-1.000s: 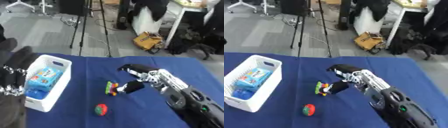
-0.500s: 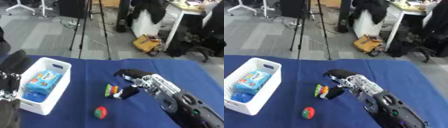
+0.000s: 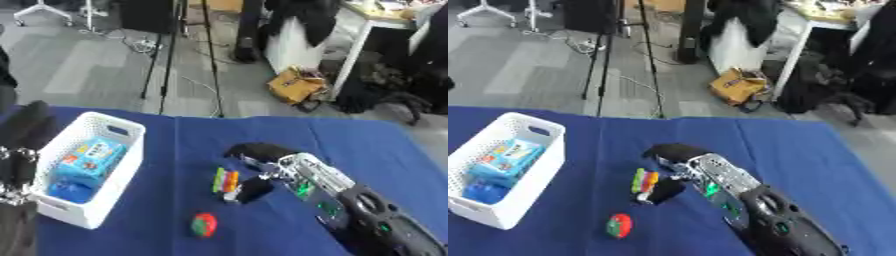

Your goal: Pick up objects on the table and place them in the box.

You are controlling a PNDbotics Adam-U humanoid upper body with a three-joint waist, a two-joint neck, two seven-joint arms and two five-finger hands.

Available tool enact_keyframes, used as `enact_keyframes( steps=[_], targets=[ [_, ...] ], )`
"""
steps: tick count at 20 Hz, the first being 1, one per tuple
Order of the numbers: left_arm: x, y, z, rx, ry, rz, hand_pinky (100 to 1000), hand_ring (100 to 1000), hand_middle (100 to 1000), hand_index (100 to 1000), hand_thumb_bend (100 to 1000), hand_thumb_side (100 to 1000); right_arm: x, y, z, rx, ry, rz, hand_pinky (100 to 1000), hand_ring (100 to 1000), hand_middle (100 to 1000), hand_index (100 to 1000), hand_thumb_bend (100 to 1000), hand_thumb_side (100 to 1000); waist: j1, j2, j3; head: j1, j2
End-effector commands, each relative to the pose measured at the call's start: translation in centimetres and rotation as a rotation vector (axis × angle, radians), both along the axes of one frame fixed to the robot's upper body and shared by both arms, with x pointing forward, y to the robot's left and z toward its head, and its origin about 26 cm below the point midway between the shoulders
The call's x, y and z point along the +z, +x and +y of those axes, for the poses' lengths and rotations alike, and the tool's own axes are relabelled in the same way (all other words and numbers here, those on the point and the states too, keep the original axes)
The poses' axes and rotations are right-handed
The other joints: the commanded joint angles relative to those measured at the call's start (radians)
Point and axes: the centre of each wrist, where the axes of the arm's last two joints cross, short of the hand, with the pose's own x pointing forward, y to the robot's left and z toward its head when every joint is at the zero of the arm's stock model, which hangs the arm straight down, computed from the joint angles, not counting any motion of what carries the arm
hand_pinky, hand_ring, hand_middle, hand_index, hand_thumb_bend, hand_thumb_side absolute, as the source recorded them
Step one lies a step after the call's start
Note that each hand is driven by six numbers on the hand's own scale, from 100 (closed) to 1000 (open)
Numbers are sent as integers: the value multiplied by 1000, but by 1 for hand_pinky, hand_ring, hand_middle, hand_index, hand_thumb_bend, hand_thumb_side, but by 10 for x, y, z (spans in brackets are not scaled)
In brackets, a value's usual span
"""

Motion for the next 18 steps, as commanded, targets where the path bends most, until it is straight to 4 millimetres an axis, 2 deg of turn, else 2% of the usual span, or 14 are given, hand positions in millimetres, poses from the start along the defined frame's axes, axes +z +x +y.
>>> enact_keyframes(
  steps=[1, 5, 7, 8, 18],
  targets=[
    [7, -3, -1, -16, 1, -29, 934, 903, 887, 869, 100, 1000, 11, 0, -4, -10, -9, -36, 1000, 1000, 964, 1000, 588, 661, 2, -16, -1, -6, -15],
    [7, -3, 0, -18, 7, -28, 934, 904, 887, 868, 100, 1000, 12, 1, -5, -16, -2, -54, 999, 969, 920, 1000, 598, 655, 0, -9, 1, -10, -15],
    [7, -3, 0, -18, 8, -28, 934, 904, 887, 868, 100, 1000, 12, 1, -6, -22, -1, -60, 967, 936, 902, 1000, 599, 650, 1, -8, 1, -11, -14],
    [7, -3, 0, -18, 9, -27, 935, 905, 888, 868, 100, 1000, 13, 1, -7, -27, 1, -70, 908, 880, 910, 990, 588, 638, 1, -8, -1, -11, -12],
    [7, -3, 0, -24, 15, -25, 936, 906, 885, 865, 100, 1000, 16, 1, -7, -43, 9, -94, 922, 903, 897, 985, 579, 634, 2, -2, 0, -23, -16]
  ],
)
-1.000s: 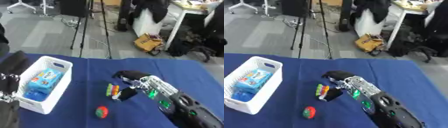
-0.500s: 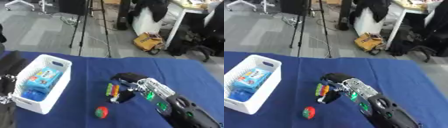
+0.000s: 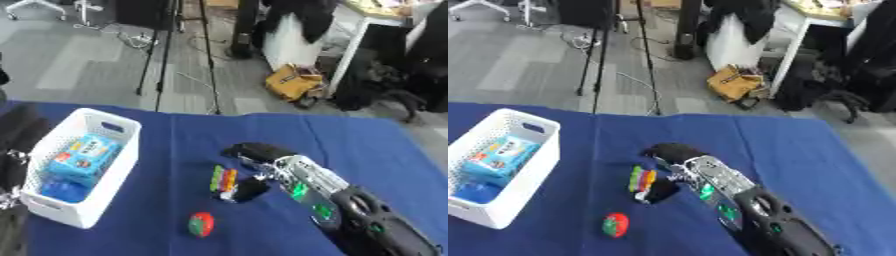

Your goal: Pick up objects on the table and place them in the box.

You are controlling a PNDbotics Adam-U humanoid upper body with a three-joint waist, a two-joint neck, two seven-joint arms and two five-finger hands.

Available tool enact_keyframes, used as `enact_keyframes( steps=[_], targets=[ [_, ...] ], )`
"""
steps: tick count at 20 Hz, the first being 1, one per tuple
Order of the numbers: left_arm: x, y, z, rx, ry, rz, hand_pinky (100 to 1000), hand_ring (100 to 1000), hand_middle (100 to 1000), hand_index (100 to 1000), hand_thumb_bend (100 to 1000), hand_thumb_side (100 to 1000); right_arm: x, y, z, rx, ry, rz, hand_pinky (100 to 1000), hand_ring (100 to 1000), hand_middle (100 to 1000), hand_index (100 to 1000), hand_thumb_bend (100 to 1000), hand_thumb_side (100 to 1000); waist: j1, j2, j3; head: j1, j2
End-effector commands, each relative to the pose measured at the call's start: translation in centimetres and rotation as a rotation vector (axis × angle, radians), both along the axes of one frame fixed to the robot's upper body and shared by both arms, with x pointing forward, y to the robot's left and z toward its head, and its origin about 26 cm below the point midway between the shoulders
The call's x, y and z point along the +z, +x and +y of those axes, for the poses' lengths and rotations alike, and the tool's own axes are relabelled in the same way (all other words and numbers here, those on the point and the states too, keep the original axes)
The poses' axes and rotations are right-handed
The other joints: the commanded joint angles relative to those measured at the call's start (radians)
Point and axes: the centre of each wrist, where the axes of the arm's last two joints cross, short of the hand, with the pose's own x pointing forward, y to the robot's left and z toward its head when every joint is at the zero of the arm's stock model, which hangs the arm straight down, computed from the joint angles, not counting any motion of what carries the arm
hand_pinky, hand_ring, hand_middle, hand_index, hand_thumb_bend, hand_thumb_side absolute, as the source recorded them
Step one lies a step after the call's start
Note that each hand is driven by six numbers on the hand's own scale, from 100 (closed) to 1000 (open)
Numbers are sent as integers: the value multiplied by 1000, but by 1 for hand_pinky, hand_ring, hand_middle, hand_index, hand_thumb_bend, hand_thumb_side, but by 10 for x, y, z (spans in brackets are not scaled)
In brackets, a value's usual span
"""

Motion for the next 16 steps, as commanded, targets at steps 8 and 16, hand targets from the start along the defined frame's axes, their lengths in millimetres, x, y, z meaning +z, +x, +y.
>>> enact_keyframes(
  steps=[8, 16],
  targets=[
    [8, -3, -1, -20, 10, -35, 937, 899, 879, 861, 100, 1000, 11, 2, -7, -28, -25, -10, 953, 933, 904, 970, 587, 629, 2, -5, 10, -20, -16],
    [10, -3, -1, -22, 13, -42, 938, 898, 881, 862, 100, 1000, 8, 3, -14, -44, -41, 19, 973, 951, 909, 954, 593, 623, -1, 6, 18, -26, -23]
  ],
)
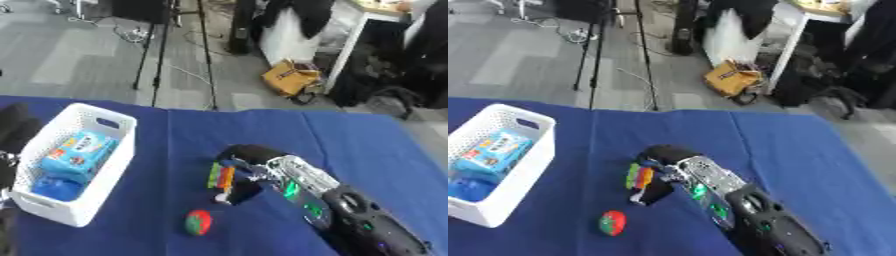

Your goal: Pick up objects on the table and place them in the box.

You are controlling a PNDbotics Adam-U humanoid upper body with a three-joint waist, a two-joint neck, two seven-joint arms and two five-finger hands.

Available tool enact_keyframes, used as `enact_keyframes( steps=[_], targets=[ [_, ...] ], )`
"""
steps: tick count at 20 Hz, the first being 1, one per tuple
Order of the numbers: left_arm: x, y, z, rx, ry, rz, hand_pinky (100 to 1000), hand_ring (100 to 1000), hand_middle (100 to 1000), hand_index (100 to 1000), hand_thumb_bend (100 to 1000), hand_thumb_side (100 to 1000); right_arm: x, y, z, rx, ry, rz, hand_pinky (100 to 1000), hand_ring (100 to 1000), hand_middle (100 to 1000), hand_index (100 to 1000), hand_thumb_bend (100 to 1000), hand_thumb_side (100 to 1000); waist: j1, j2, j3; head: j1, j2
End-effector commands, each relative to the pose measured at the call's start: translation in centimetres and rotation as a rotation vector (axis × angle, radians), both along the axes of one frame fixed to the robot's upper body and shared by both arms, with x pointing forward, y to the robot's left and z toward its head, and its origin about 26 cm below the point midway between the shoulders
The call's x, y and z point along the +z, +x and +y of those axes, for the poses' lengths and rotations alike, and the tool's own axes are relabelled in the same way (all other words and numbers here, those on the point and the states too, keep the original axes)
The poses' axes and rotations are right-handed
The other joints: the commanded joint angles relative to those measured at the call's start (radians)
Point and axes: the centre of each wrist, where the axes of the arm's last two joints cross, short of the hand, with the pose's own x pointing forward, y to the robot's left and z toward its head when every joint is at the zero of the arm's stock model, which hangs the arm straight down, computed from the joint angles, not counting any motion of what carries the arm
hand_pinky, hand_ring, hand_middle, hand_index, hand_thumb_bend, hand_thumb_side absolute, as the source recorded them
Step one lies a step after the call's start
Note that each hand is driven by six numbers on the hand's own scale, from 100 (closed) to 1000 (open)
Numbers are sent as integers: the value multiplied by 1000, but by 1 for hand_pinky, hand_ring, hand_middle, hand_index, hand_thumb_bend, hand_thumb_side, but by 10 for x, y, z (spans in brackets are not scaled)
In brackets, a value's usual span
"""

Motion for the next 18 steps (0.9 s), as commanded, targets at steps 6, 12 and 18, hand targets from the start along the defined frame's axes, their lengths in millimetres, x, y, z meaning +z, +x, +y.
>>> enact_keyframes(
  steps=[6, 12, 18],
  targets=[
    [7, -3, 1, -10, 6, -27, 939, 899, 882, 862, 100, 1000, 10, 0, -14, -34, -22, -25, 973, 950, 902, 947, 588, 621, 1, -10, 3, -9, -20],
    [8, -3, 0, -16, 6, -31, 939, 899, 882, 862, 100, 1000, 11, 0, -15, -34, -17, -35, 971, 942, 880, 929, 566, 608, 1, -7, 8, -16, -26],
    [8, -3, -1, -23, 8, -30, 939, 899, 882, 863, 100, 1000, 14, -2, -16, -48, 1, -112, 958, 921, 807, 868, 452, 658, 1, -7, 8, -14, -26]
  ],
)
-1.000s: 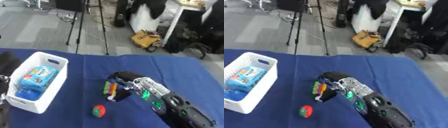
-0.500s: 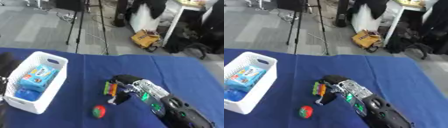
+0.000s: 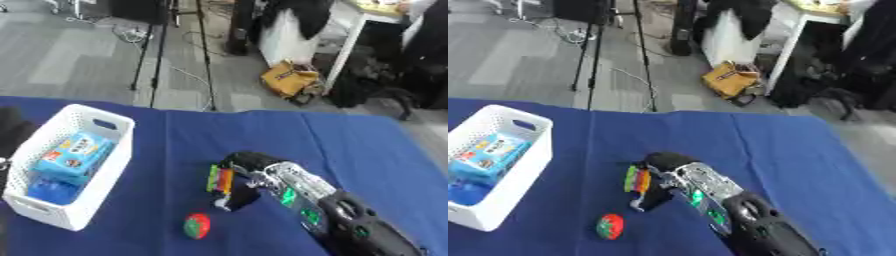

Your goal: Pick up objects on the table and place them in the box.

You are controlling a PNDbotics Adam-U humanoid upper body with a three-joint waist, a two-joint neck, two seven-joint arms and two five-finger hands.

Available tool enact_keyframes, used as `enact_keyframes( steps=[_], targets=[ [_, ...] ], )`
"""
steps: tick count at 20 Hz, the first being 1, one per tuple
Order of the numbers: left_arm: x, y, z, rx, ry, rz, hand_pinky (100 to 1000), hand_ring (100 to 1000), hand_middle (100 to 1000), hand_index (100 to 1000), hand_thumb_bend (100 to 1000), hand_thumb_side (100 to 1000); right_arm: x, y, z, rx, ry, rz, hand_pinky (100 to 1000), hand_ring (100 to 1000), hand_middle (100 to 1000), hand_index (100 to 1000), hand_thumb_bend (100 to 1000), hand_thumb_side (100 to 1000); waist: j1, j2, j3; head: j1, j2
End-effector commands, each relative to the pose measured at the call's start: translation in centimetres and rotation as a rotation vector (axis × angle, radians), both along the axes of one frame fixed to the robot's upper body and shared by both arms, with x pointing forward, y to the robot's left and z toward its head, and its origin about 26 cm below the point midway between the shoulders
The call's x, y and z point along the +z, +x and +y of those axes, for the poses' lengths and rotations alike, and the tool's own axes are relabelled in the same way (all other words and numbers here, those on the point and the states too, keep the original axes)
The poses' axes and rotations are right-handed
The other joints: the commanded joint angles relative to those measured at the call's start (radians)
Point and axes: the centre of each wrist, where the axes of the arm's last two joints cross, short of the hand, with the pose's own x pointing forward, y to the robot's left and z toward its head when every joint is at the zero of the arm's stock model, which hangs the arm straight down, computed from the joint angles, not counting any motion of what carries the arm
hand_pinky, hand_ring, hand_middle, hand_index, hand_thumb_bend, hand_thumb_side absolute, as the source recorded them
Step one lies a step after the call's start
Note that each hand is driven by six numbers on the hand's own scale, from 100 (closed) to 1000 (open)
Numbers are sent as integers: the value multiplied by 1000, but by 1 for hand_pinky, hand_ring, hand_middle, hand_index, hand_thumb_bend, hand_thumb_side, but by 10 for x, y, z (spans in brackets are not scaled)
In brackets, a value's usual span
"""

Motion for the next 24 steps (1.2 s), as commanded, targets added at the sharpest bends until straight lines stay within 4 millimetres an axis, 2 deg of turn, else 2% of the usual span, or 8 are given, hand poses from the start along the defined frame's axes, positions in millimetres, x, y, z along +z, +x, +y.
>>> enact_keyframes(
  steps=[1, 4, 5, 8, 9, 13, 24],
  targets=[
    [5, -4, -1, -16, 2, -26, 939, 899, 883, 863, 100, 1000, 16, -3, -10, -26, -9, -80, 957, 918, 787, 850, 422, 679, 4, -20, 0, 0, -9],
    [5, -4, -2, -19, 3, -25, 939, 900, 883, 863, 100, 1000, 16, -3, -10, -28, -4, -98, 958, 918, 776, 842, 413, 680, 4, -21, 1, 1, -9],
    [5, -4, -2, -20, 3, -24, 939, 900, 883, 864, 100, 1000, 16, -3, -10, -29, -5, -99, 966, 926, 772, 841, 453, 644, 4, -22, 1, 1, -9],
    [4, -4, -2, -23, 4, -23, 939, 900, 883, 864, 100, 1000, 17, -2, -12, -35, -17, -88, 972, 931, 768, 838, 469, 609, 4, -24, -1, 0, -7],
    [4, -4, -2, -23, 4, -22, 939, 900, 883, 863, 100, 1000, 18, -2, -13, -38, -23, -84, 978, 937, 759, 834, 485, 564, 4, -24, -1, -1, -7],
    [3, -4, -2, -26, 8, -20, 939, 900, 884, 863, 100, 1000, 21, -4, -13, -37, -54, -59, 984, 944, 748, 825, 488, 525, 1, -26, -3, -3, -8],
    [2, -4, -2, -30, 6, -18, 940, 901, 885, 864, 100, 1000, 22, -5, -12, -26, -67, -28, 985, 942, 714, 801, 483, 534, -3, -23, 0, -6, -10]
  ],
)
